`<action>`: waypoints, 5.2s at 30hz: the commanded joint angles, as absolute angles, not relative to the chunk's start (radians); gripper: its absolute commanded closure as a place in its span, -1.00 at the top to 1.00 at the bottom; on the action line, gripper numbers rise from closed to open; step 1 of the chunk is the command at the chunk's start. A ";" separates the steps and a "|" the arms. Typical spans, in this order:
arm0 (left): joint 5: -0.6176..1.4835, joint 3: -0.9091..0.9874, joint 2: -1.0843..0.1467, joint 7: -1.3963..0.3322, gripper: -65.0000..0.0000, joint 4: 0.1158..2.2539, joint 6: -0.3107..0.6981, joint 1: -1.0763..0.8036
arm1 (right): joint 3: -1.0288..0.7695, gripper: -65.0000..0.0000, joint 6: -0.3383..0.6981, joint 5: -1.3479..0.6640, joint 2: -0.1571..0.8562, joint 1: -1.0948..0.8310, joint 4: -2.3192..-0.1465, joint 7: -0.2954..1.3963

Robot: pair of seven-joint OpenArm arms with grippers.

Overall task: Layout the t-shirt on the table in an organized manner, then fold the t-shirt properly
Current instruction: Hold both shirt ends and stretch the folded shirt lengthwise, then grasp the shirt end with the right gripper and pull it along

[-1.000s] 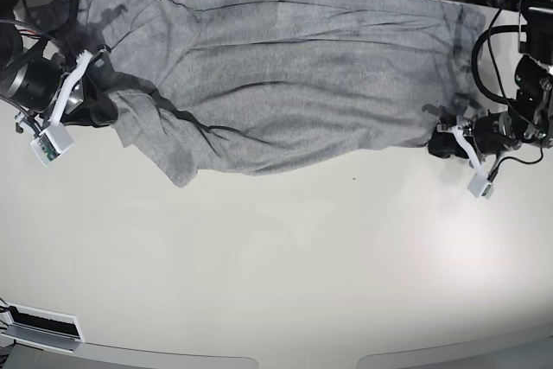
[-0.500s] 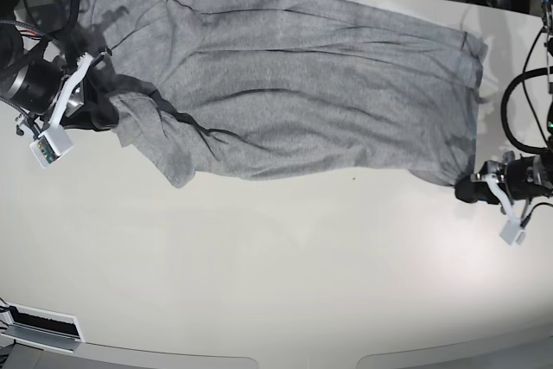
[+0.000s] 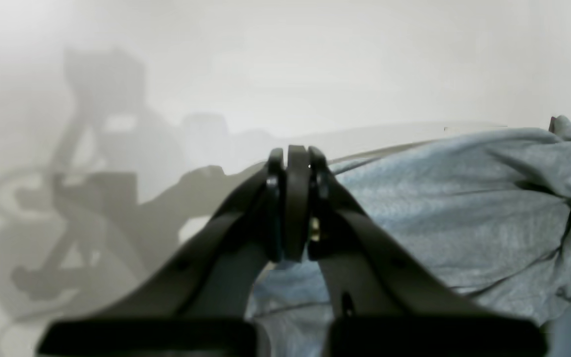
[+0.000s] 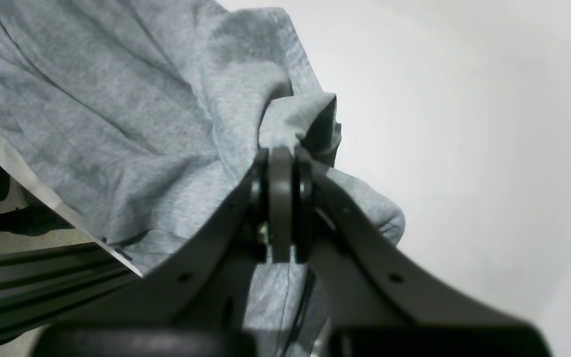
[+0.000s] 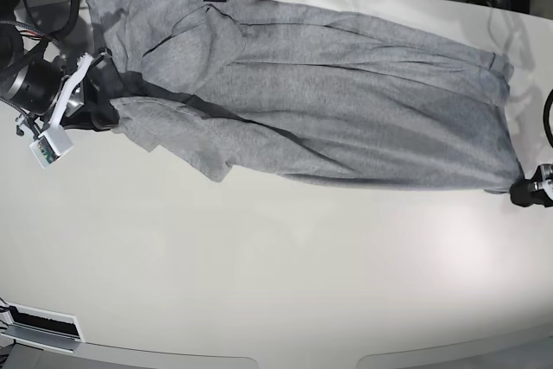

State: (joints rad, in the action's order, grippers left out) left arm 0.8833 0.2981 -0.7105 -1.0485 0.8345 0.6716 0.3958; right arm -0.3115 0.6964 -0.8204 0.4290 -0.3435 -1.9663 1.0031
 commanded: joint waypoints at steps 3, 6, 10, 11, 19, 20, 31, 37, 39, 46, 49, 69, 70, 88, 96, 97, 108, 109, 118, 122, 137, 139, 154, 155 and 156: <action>0.903 0.307 -0.728 -1.037 -1.00 0.850 0.681 0.380 | -0.321 -1.00 0.698 -0.838 0.443 -0.335 -1.981 0.980; 0.903 0.307 -0.726 -1.014 -1.00 0.850 0.682 0.342 | -0.321 -1.00 0.698 -0.838 0.444 -0.335 -1.981 0.981; 0.904 0.307 -0.726 -1.001 -1.00 0.850 0.698 0.315 | -0.321 -1.00 0.698 -0.842 0.447 -0.333 -1.983 0.981; 0.904 0.307 -0.726 -1.001 -1.00 0.850 0.698 0.311 | -0.321 -1.00 0.698 -0.842 0.447 -0.333 -1.983 0.985; 0.963 0.307 -0.735 -0.996 -1.00 0.850 0.698 0.311 | -0.321 -1.00 0.698 -0.834 0.465 -0.333 -2.027 1.045; 0.972 0.306 -0.734 -0.996 -1.00 0.850 0.698 0.311 | -0.321 -1.00 0.698 -0.833 0.475 -0.332 -2.043 1.045; 1.016 0.306 -0.796 -1.004 -1.00 0.870 0.698 0.313 | -0.321 -1.00 0.698 -0.760 0.516 -0.336 -2.063 1.041; 1.036 0.306 -0.798 -1.056 -1.00 0.870 0.698 0.311 | -0.321 -1.00 0.698 -0.727 0.517 -0.339 -2.063 1.059; 1.088 0.306 -0.798 -1.117 -1.00 0.870 0.698 0.310 | -0.321 -1.00 0.698 -0.733 0.516 -0.348 -2.063 1.067; 1.210 0.306 -0.801 -1.275 -1.00 0.870 0.698 0.300 | -0.321 -1.00 0.698 -0.723 0.516 -0.390 -2.048 1.068; 1.209 0.306 -0.809 -1.267 -1.00 0.870 0.698 0.261 | -0.321 -1.00 0.698 -0.688 0.516 -0.390 -2.006 1.068; 1.180 0.306 -0.861 -1.225 -1.00 0.870 0.698 0.175 | -0.321 -1.00 0.698 -0.680 0.516 -0.385 -1.910 1.059; 1.180 0.306 -0.861 -1.213 -0.86 0.870 0.698 0.175 | -0.321 -1.00 0.698 -0.680 0.516 -0.385 -1.910 1.060; 1.065 0.287 -0.743 -0.962 0.23 0.868 0.698 0.245 | -0.321 -1.00 0.698 -0.707 0.515 -0.385 -1.910 1.029; 0.731 0.175 -0.627 -0.711 0.23 0.864 0.670 0.247 | -0.321 -1.00 0.698 -0.732 0.516 -0.385 -1.910 1.033; 0.707 0.165 -0.614 -0.699 0.23 0.862 0.659 0.247 | -0.321 -1.00 0.698 -0.732 0.515 -0.385 -1.910 1.033; 0.682 0.157 -0.585 -0.711 -1.00 0.862 0.627 0.297 | -0.321 -1.00 0.698 -0.733 0.515 -0.385 -1.910 1.032; 0.685 0.158 -0.588 -0.725 -1.00 0.862 0.627 0.308 | -0.321 -1.00 0.698 -0.733 0.515 -0.385 -1.910 1.032; 0.889 0.159 -0.677 -0.947 -1.00 0.877 0.665 0.413 | -0.321 -1.00 0.698 -0.736 0.516 -0.385 -1.910 1.024; 1.056 0.159 -0.731 -1.047 -1.00 0.884 0.698 0.416 | -0.321 -1.00 0.698 -0.736 0.516 -0.384 -1.910 1.013; 1.097 0.159 -0.778 -1.107 -1.00 0.883 0.698 0.410 | -0.321 -1.00 0.698 -0.827 0.515 -0.386 -1.912 1.068; 1.097 0.159 -0.778 -1.108 -1.00 0.881 0.698 0.407 | -0.321 -1.00 0.698 -0.826 0.513 -0.392 -1.912 1.094; 1.053 0.159 -0.778 -1.089 0.11 0.881 0.698 0.396 | -0.321 0.47 0.607 -0.797 0.496 -0.332 -1.922 1.083; 1.053 0.159 -0.778 -1.089 0.11 0.881 0.698 0.396 | -0.321 0.47 0.596 -0.829 0.496 -0.325 -1.922 1.059; 1.053 0.159 -0.778 -1.089 0.11 0.881 0.698 0.396 | -0.320 0.47 0.588 -0.854 0.493 -0.321 -1.922 1.031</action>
State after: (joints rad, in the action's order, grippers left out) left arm 1.0325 0.1509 -0.7513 -1.1004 0.8688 0.6903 0.3740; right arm -0.3115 0.5884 -0.8505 0.4782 -0.3264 -1.9053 1.0344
